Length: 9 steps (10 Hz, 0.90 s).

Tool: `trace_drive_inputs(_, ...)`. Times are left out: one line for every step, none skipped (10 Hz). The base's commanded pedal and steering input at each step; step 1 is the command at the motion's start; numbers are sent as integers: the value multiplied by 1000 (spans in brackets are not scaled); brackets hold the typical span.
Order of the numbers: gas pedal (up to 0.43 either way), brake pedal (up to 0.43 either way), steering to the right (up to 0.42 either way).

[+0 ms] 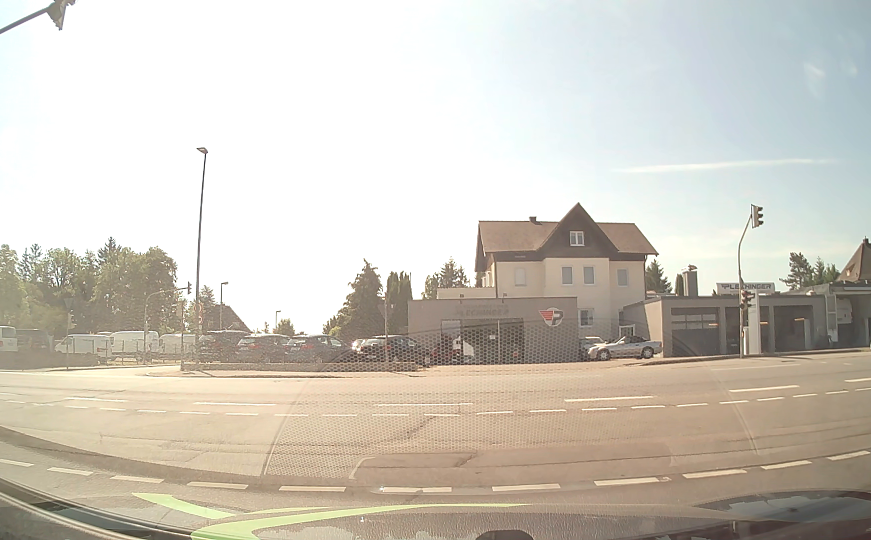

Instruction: Follow the waypoints while adhering to traffic rules and regulations

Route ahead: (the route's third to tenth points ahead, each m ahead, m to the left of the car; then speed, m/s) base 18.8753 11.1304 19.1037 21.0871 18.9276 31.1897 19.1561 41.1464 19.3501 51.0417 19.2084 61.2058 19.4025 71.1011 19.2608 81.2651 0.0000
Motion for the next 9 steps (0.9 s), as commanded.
trace_drive_inputs(0, 354, -2)
trace_drive_inputs(0, 354, -2)
trace_drive_inputs(0, 354, -2)
trace_drive_inputs(0, 354, -2)
trace_drive_inputs(0, 354, -2)
trace_drive_inputs(0, 354, -2)
trace_drive_inputs(0, 354, -2)
trace_drive_inputs(0, 354, -2)
trace_drive_inputs(0, 354, -2)
